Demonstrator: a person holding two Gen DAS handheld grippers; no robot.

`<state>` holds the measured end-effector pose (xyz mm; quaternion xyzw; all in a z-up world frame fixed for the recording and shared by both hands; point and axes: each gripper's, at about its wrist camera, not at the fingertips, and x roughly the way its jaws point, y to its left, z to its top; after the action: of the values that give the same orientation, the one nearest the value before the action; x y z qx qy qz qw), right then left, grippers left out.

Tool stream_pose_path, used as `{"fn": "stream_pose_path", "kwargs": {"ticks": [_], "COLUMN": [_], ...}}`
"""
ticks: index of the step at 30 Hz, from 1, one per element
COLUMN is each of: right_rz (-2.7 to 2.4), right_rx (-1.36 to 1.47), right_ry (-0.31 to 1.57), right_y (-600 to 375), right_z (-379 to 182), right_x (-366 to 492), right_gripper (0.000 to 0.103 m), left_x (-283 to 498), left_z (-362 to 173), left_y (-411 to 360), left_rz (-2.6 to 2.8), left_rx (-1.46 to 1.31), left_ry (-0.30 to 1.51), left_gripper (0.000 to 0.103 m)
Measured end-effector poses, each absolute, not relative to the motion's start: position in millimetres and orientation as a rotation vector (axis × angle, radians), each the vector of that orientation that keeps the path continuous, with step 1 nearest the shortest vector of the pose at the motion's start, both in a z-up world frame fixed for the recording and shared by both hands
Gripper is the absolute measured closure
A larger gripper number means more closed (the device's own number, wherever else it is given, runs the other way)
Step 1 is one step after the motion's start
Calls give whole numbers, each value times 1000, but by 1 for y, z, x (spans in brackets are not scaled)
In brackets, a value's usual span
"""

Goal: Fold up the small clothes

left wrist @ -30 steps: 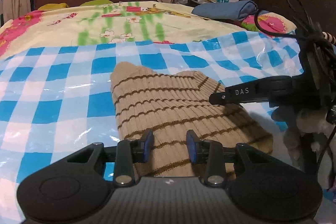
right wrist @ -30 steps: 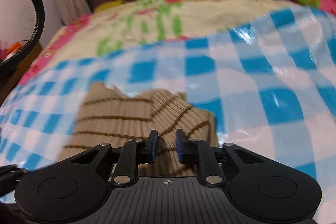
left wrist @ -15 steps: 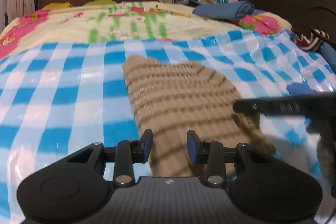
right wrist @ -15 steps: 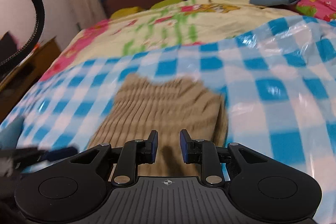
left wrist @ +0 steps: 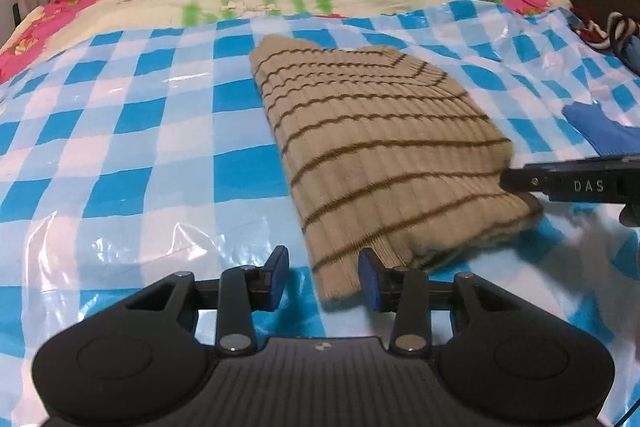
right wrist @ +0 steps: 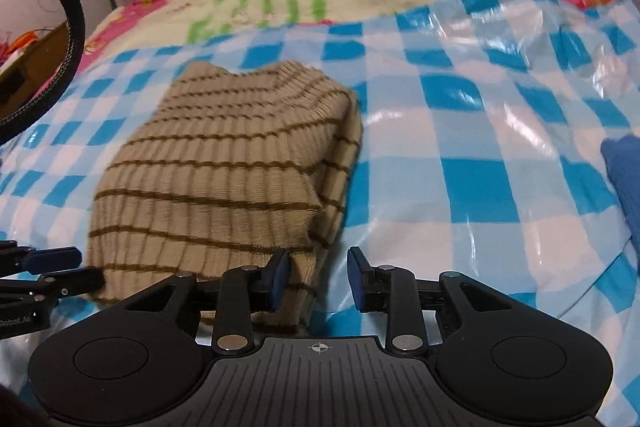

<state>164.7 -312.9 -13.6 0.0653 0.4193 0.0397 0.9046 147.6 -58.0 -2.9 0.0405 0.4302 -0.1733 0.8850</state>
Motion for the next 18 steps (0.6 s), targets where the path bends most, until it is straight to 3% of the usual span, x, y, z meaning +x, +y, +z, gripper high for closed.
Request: {"fn": "stream_pose_path", "kwargs": {"ticks": [18], "right_rz": [61], "right_rx": [230], "right_ry": [873], "right_y": [-295], "right_z": [2], "right_x": [108], "right_gripper": [71], "left_x": [102], "left_z": [6], "left_y": [-71], "left_rz": [-342], "left_rx": [82], "left_ry": [900], "left_gripper": [53]}}
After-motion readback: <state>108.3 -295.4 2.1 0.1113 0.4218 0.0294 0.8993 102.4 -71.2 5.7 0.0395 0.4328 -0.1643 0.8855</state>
